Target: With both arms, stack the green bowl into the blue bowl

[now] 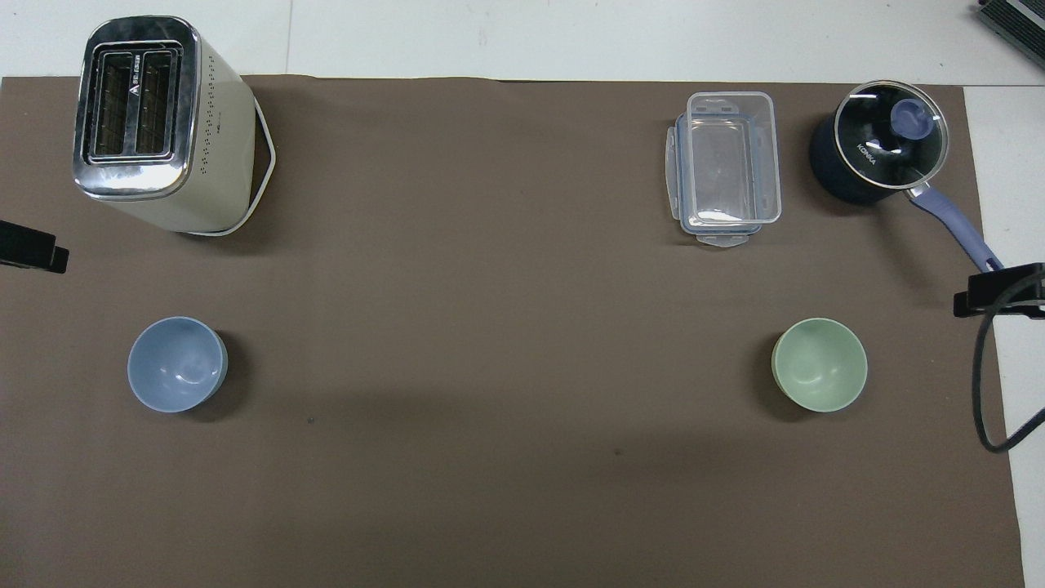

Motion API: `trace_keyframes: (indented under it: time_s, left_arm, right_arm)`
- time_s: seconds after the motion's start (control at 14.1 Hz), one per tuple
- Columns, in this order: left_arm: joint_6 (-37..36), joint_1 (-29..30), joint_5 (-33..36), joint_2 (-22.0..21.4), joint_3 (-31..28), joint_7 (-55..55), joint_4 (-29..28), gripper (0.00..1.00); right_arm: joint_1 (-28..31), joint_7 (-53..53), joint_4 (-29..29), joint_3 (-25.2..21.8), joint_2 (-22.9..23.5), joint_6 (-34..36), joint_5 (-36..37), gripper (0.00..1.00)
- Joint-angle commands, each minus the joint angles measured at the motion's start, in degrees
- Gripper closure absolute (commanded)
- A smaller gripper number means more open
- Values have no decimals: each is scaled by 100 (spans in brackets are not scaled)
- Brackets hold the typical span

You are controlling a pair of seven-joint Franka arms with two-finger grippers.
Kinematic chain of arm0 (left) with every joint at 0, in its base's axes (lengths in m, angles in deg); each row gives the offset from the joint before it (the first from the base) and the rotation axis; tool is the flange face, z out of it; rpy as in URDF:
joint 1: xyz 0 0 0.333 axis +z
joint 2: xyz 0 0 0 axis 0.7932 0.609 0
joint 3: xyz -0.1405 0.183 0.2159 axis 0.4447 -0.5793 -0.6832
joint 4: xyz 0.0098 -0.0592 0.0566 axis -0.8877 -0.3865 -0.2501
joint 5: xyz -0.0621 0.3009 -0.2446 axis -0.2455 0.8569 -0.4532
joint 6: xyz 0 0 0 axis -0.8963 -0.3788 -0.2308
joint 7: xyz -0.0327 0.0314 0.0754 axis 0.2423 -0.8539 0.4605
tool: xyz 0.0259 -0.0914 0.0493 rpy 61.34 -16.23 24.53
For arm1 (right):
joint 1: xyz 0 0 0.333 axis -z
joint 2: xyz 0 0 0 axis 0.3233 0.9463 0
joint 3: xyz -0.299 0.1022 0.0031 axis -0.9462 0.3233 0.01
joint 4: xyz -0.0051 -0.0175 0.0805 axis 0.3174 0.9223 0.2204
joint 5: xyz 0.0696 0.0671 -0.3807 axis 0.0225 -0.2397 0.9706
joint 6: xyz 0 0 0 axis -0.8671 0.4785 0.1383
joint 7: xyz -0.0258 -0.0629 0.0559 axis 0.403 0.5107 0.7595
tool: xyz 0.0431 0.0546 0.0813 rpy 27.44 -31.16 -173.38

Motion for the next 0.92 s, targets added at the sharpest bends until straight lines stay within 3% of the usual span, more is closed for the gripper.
trace_keyframes:
  time_s: [0.0,0.85]
  left_arm:
    - [-64,27,-135,-145,-5,-100,-181,0]
    - [-98,9,-127,-164,21,-74,-191,0]
  right_arm:
    - [56,90,79,26,-54,-5,-112,0]
    - [56,90,97,26,-72,-5,-112,0]
